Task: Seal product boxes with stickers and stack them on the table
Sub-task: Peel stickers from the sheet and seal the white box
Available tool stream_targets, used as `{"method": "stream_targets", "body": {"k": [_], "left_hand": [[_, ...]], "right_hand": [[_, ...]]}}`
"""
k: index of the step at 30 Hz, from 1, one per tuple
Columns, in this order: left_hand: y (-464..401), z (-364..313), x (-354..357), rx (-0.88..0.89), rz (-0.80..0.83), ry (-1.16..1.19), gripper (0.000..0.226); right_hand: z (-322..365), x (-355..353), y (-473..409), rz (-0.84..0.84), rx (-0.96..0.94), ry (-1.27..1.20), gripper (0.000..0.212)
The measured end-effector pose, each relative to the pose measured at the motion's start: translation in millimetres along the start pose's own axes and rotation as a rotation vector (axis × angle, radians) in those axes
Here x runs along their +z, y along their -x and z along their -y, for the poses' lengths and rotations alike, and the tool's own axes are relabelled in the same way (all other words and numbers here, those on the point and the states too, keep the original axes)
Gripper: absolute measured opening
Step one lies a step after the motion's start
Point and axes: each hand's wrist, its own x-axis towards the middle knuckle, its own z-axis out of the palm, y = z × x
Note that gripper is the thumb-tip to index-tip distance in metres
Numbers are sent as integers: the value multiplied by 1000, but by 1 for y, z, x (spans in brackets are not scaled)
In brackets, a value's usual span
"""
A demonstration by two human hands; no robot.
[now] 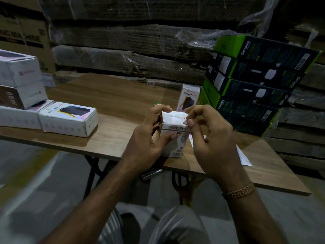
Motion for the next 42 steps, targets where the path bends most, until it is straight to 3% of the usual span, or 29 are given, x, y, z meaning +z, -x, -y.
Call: {"method": "stream_targets", "body": {"k": [9, 42], "left_hand": [[6, 4, 2, 138, -36, -106, 46], [5, 4, -1, 134, -39, -146, 46]], "right_hand": [[-4, 8, 13, 7, -46, -12, 15], [-1, 12, -1, 110, -106, 215, 10]]}}
